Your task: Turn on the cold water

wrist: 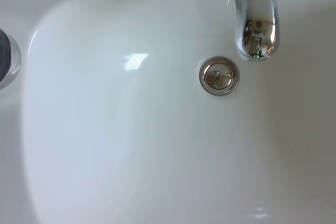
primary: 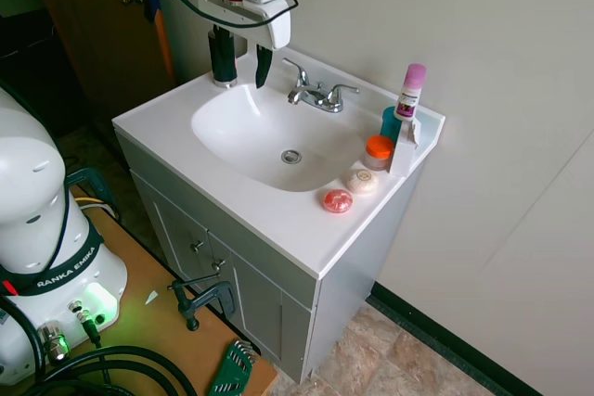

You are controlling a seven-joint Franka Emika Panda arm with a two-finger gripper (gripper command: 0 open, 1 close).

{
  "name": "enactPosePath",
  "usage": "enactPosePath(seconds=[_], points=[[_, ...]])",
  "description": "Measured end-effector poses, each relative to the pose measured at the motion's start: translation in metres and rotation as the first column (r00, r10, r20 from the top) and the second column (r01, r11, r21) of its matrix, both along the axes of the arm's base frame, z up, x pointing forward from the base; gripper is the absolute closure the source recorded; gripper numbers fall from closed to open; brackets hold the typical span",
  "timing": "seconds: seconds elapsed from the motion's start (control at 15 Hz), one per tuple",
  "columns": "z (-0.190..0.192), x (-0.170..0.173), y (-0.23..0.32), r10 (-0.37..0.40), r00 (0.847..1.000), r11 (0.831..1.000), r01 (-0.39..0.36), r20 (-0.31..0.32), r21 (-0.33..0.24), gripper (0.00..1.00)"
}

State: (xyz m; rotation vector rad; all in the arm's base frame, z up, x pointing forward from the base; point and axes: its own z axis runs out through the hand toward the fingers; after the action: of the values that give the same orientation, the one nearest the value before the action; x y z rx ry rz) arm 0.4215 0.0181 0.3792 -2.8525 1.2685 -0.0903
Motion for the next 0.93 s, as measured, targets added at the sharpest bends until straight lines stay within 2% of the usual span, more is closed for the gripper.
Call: enactPosePath(seconds=[0.2,0.27,0.33,0.47,0.67,0.8,0.93], points=[[0.000,0.000,-0.001,-0.008,1.000,1.000,0.008,0.003,0.004,0.00],[0.001,0.002,-0.006,-0.018,1.000,1.000,0.019,0.018,-0.011,0.00],[0.001,0.009,-0.015,-0.039,0.997,0.998,0.042,0.061,-0.045,0.00],[-0.007,0.031,-0.038,-0.081,0.981,0.989,0.102,0.175,-0.111,0.00],[-0.018,0.078,-0.070,-0.116,0.944,0.963,0.184,0.310,-0.199,0.00],[-0.019,0.108,-0.078,-0.102,0.922,0.945,0.208,0.374,-0.253,0.00],[-0.034,0.130,-0.076,-0.090,0.912,0.934,0.217,0.399,-0.285,0.00]])
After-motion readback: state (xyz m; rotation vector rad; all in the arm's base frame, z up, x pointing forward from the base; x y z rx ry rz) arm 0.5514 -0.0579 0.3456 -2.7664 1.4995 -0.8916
